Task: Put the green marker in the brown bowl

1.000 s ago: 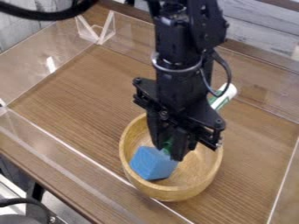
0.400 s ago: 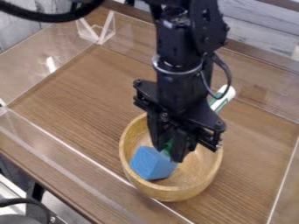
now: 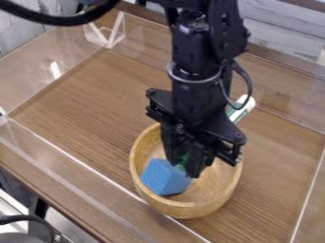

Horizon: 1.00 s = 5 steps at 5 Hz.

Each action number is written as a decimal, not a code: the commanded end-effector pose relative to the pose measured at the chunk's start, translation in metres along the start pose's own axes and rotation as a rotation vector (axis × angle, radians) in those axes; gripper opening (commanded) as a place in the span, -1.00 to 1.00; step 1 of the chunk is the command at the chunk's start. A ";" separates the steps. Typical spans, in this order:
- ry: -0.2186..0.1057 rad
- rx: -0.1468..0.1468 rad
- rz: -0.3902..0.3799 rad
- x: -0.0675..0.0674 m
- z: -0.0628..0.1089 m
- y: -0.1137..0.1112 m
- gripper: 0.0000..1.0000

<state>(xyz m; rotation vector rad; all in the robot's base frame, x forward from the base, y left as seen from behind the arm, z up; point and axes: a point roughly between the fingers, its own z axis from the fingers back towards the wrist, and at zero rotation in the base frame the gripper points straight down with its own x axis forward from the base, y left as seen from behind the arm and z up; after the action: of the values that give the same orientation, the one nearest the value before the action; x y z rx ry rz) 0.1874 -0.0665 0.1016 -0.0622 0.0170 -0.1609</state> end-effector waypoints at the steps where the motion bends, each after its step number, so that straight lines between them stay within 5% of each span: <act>1: -0.033 -0.006 0.010 0.007 0.007 0.002 -1.00; 2: -0.030 -0.006 0.014 0.008 0.005 0.003 -1.00; 3: -0.030 -0.009 0.020 0.007 0.007 0.003 1.00; 5: -0.034 -0.015 0.027 0.008 0.013 0.007 1.00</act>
<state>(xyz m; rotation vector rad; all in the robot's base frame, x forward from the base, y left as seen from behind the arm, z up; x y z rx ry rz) 0.1878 -0.0599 0.1005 -0.0679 0.0453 -0.1401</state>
